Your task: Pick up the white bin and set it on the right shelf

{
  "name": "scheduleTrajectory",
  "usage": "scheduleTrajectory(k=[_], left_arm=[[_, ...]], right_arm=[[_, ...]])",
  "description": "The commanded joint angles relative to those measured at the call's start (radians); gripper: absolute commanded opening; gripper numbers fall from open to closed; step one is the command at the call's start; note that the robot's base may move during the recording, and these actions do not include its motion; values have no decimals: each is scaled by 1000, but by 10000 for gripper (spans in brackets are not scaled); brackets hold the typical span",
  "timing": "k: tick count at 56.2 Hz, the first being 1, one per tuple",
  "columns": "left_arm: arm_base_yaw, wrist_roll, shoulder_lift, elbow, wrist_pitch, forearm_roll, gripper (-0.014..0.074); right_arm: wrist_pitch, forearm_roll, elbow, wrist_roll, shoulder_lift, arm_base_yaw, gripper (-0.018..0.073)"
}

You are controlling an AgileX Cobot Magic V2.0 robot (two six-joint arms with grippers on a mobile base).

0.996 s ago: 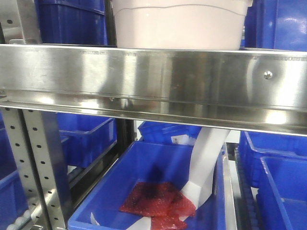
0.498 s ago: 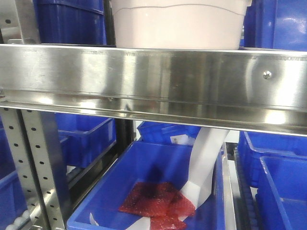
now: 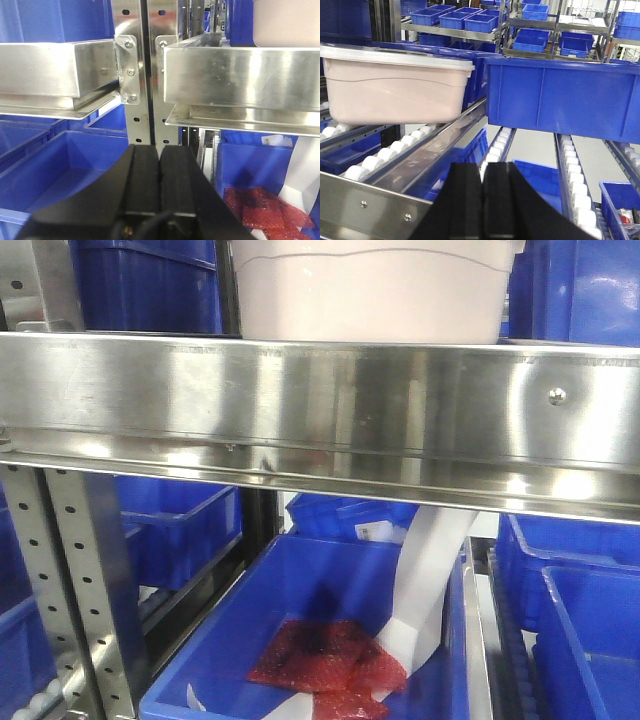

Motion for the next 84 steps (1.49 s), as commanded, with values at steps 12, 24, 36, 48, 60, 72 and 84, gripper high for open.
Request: scheduleTrajectory(k=[12,24,36,48,60,72,84], left_arm=[[2,-6,-10,13,-93,-9,-121],[2,-6,-10,13,-93,-9,-121],[2,-6,-10,13,-93,-9,-121],[2,-6,-10,13,-93,-9,-121],[2,-6,-10,13,-93,-9,-121],[2,-6,-10,13,-93,-9,-121],[2,-6,-10,13,-93,-9,-121]], right_arm=[[-90,-4,-23,1,17,2,78],[-252,-170,103,145,12,67,78],[-483,-349,312,309,12,134,78],[-573,-293,477,309,-67,134,78],[-572,-272,485,308,-64,133,78],[-577,-272,485,308,-64,133,78],[-576,-272,485,308,-64,133,78]])
